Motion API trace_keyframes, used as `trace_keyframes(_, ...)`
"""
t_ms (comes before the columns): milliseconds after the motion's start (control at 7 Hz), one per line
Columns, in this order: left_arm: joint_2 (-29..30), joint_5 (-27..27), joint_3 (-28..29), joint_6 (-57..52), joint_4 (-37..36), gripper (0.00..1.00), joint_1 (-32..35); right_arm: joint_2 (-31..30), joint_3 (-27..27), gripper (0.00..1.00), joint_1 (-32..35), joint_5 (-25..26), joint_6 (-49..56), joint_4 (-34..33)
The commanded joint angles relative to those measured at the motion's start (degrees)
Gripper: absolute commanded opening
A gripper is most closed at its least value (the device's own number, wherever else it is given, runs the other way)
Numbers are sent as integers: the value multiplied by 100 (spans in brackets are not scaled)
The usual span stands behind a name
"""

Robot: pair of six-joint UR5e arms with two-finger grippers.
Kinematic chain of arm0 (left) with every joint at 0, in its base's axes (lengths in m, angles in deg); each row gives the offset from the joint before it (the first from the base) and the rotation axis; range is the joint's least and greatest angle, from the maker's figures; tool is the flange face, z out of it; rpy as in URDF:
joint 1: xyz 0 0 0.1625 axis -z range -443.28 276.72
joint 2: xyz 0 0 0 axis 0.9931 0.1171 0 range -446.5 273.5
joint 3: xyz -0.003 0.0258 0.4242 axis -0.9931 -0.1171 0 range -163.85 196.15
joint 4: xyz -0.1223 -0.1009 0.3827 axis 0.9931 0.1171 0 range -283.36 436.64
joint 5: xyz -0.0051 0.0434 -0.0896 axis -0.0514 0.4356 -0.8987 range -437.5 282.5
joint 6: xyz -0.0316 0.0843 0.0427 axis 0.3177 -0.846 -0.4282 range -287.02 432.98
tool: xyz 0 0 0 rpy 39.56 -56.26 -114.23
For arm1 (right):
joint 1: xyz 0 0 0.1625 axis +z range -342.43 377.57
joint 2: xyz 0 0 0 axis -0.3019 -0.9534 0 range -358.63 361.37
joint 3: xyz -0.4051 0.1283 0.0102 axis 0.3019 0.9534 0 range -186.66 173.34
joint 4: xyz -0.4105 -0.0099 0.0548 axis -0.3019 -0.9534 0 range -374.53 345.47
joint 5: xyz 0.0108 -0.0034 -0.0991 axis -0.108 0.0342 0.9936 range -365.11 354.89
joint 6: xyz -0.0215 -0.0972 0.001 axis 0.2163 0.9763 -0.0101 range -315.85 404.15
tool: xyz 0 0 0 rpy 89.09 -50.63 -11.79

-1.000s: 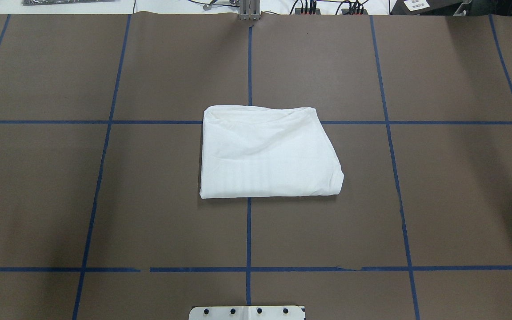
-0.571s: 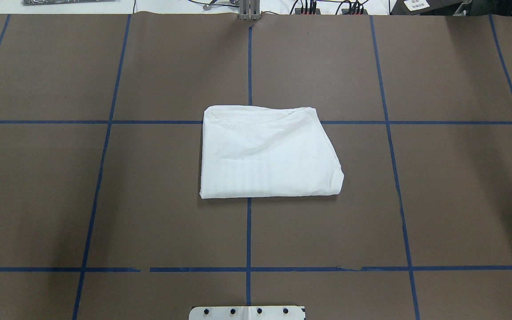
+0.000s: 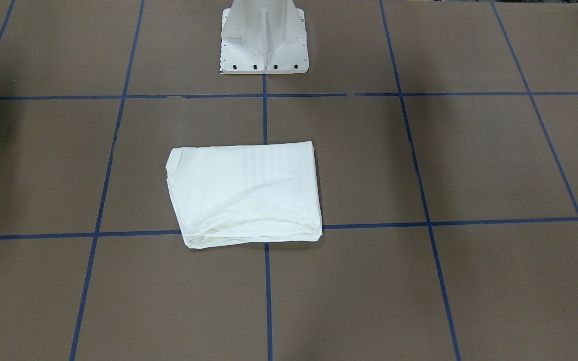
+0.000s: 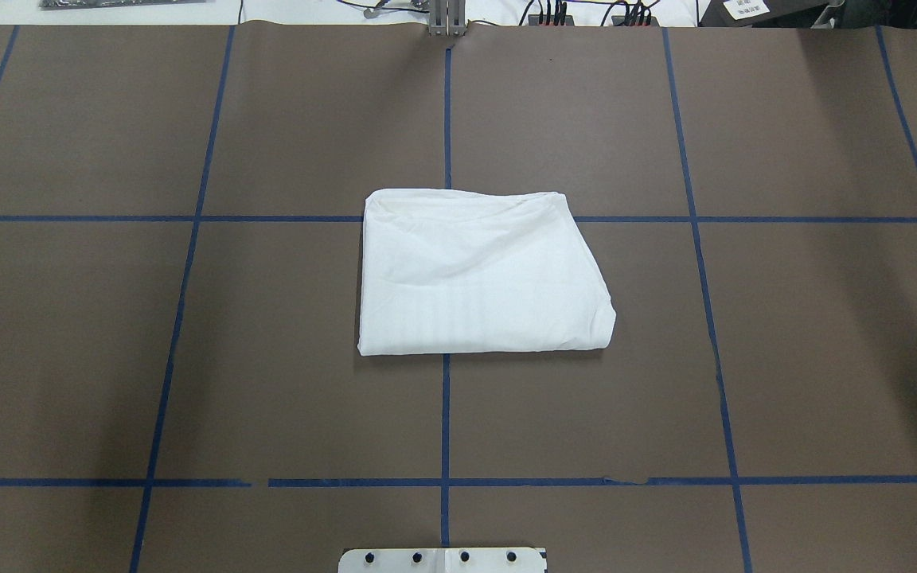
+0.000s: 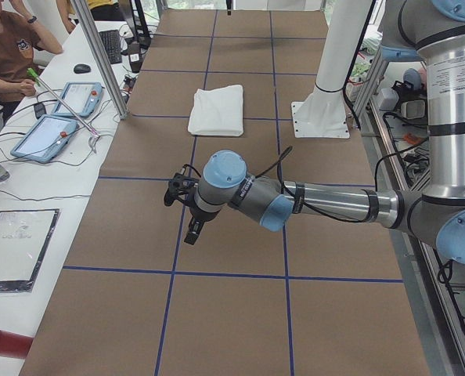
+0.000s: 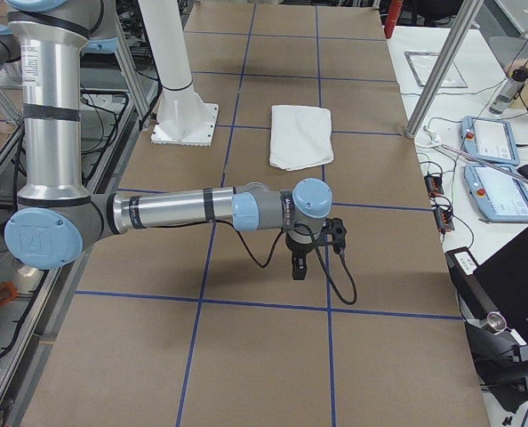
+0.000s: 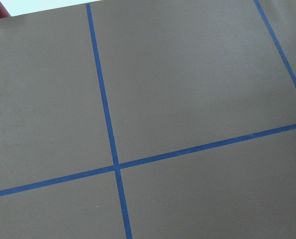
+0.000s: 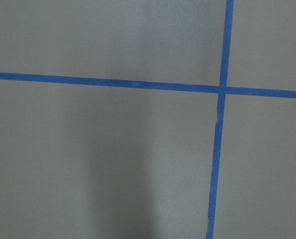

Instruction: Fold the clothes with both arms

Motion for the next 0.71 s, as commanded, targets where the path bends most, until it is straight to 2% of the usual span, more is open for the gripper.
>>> trace_keyframes(0, -7, -7, 0, 9, 7, 100, 0, -6, -27, 100, -5, 7, -3, 6)
trace_keyframes(571, -7, -7, -9, 0, -10, 100, 0, -6, -1, 100, -5, 7, 6, 6)
